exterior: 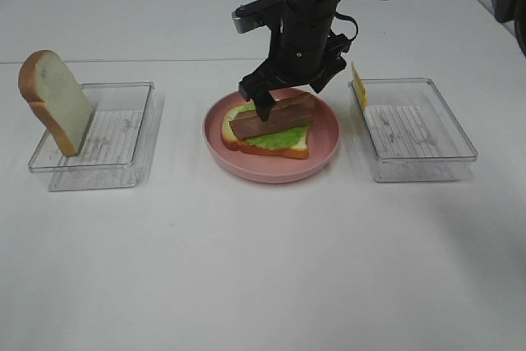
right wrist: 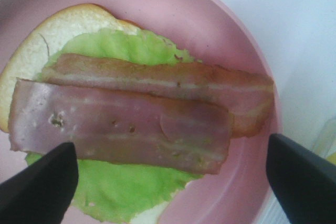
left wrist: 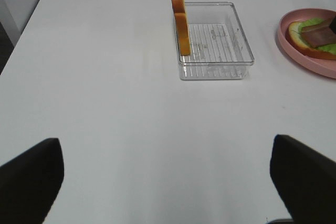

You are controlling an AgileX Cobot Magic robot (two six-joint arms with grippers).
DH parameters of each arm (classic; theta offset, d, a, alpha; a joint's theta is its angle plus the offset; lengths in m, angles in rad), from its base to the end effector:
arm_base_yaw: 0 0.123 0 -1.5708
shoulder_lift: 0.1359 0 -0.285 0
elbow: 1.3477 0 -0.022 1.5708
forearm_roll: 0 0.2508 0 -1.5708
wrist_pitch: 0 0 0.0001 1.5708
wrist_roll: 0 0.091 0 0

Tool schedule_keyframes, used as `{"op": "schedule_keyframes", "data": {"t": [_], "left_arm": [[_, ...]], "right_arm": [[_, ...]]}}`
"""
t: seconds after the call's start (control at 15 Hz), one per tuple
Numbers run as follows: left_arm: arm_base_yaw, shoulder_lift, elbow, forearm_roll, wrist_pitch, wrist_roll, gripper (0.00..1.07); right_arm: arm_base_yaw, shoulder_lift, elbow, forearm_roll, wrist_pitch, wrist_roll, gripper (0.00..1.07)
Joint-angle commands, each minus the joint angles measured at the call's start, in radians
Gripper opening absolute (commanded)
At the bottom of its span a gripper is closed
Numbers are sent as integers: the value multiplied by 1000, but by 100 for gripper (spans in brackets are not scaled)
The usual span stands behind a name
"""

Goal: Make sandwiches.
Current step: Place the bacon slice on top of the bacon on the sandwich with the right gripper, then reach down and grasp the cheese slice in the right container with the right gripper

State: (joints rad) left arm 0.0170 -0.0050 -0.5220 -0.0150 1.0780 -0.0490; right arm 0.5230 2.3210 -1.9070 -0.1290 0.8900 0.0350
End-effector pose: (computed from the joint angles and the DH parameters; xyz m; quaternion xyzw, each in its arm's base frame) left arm -0.0089 -0.0014 0.2819 -0.0276 0.8502 -0.0159 0.5255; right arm 0.4351 0.2403 0.1587 -0.2675 0.9457 -0.0059 0.1845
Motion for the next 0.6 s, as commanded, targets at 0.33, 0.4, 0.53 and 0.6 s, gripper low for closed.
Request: {"op": "schedule_keyframes", "data": {"t": [0.33, 0.4, 0.53, 0.6], "left_arm": [[3, -16, 1, 0, -5, 2, 101], [3, -16, 1, 0, -5, 2, 101], [3, -16, 1, 0, -5, 2, 101], [3, -16, 1, 0, -5, 2, 101]], "right_arm": [[-3, -30, -232, -13, 272, -17, 99], [-3, -35, -248, -13, 285, -23, 99], [-4, -80, -307, -21, 347, -64, 99], [-4, -90, -307, -27, 351, -67, 99]]}}
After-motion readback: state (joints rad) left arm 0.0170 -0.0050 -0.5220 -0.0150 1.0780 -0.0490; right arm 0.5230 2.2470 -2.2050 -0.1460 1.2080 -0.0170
